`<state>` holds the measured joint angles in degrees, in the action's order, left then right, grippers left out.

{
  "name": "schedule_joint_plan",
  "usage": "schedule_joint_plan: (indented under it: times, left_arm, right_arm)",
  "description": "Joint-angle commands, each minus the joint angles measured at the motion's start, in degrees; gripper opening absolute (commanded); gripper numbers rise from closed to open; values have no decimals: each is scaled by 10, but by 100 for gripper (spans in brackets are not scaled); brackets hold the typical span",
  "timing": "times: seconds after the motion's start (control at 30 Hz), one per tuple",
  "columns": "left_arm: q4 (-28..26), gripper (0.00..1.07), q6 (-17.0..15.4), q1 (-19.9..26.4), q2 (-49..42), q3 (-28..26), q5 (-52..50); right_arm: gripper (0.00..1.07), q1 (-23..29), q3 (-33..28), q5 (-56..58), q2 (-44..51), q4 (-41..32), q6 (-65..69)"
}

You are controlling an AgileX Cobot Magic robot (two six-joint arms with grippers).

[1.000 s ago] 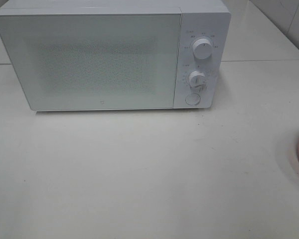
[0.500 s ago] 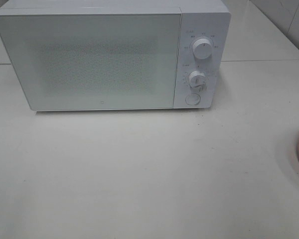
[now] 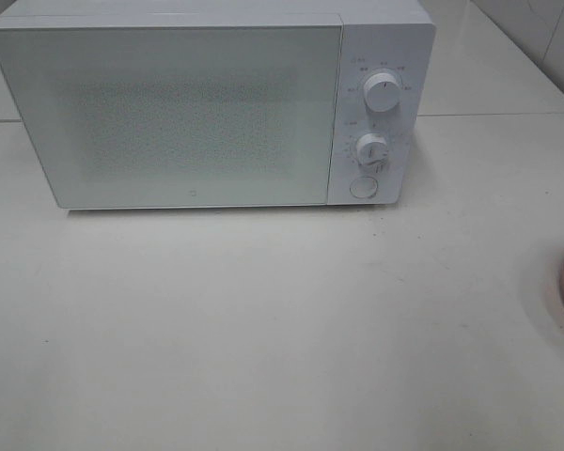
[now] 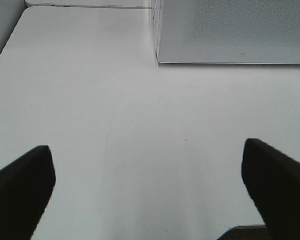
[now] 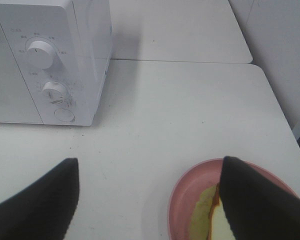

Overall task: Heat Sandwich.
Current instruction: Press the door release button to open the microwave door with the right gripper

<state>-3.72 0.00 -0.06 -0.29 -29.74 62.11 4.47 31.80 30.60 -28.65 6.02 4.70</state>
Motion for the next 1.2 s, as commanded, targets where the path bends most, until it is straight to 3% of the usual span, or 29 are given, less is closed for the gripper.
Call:
schedule_joint_plan:
  times: [0.03, 0.63, 1.03, 1.2]
  left_arm:
    - [-2, 96, 0, -1, -10, 1, -8]
    - [-2, 96, 0, -1, -10, 1, -8]
    - [-2, 96, 0, -1, -10, 1, -8]
    - [-2, 96, 0, -1, -10, 1, -8]
  right_arm:
    - [75, -3, 4, -37, -36, 1, -4]
    - [75, -3, 4, -170, -205, 1, -2]
    - [75, -3, 3, -343, -300, 13, 2]
    - [75, -3, -36, -498, -346, 15, -8]
